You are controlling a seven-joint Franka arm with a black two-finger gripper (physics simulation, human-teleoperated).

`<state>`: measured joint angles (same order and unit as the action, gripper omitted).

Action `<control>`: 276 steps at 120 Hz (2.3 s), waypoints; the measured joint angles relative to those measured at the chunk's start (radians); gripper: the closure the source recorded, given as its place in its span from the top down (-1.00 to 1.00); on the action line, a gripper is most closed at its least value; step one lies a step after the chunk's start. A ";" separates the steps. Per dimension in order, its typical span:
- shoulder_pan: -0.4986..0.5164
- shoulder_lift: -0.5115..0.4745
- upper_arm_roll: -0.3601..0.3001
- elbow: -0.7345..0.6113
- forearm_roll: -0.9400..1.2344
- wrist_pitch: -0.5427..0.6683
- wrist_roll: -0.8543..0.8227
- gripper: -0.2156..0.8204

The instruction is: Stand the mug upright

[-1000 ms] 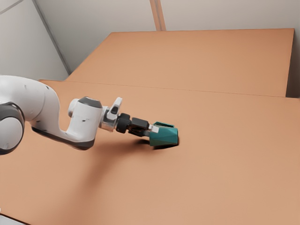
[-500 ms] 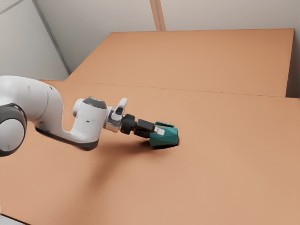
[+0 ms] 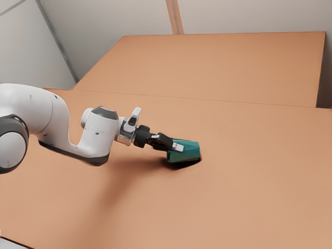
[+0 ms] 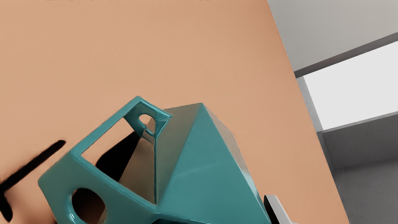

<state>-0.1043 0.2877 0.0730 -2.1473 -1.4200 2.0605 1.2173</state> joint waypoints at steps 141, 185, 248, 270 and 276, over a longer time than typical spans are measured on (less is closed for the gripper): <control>0.034 -0.306 -0.003 0.014 1.078 0.049 -0.330 -0.93; 0.016 -0.445 -0.013 -0.120 1.313 0.036 -0.533 -0.93; 0.000 -0.499 -0.039 -0.269 1.512 0.154 -0.800 -0.93; -0.001 -0.476 -0.039 -0.275 1.527 0.187 -0.867 -0.93; -0.002 -0.467 -0.039 -0.275 1.528 0.192 -0.882 -0.93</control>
<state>-0.1067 -0.1795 0.0337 -2.4226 0.1083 2.2524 0.3349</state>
